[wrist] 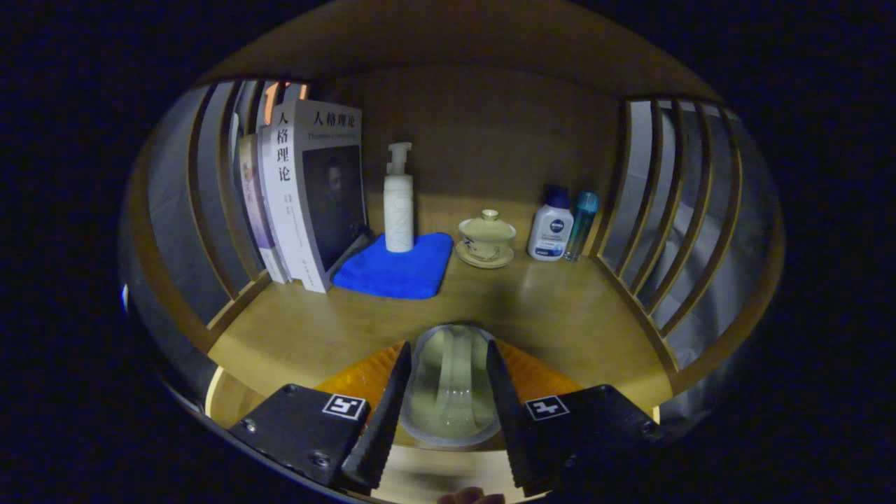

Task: Pull open the drawer, take out the items inside it, and place them on the countertop above the cabinet.

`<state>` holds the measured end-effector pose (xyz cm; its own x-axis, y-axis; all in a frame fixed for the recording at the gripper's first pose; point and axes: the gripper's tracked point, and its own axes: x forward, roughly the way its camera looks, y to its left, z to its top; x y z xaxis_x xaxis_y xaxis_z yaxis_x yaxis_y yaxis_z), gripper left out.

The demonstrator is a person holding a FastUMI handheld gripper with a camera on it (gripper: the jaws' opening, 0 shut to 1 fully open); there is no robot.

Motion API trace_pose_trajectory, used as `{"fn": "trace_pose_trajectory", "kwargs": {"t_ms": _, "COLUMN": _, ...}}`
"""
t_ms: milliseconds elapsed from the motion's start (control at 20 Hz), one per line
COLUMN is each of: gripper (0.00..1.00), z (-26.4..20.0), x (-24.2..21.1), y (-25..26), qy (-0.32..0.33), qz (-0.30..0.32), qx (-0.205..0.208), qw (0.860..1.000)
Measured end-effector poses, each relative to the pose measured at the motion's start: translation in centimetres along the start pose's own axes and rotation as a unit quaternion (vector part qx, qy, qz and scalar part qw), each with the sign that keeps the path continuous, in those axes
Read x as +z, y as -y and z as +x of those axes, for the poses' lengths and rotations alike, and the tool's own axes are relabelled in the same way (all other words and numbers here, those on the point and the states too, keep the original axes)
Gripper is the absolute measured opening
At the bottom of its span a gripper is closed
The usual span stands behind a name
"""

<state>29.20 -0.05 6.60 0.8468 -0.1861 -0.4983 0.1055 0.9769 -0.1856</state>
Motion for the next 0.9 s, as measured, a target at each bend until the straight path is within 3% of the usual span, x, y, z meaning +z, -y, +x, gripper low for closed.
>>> {"fn": "trace_pose_trajectory", "kwargs": {"t_ms": 350, "gripper": 0.7, "z": -5.5, "x": 0.0, "y": -0.5, "qy": 0.077, "qz": -0.016, "qx": 0.005, "qw": 0.997}}
{"fn": "trace_pose_trajectory", "kwargs": {"t_ms": 550, "gripper": 0.96, "z": -8.3, "x": -2.1, "y": -0.1, "qy": 0.128, "qz": -0.044, "qx": -0.006, "qw": 0.991}}
{"fn": "trace_pose_trajectory", "kwargs": {"t_ms": 900, "gripper": 0.97, "z": -13.9, "x": -7.7, "y": -0.6, "qy": 0.172, "qz": 0.001, "qx": 0.02, "qw": 0.985}}
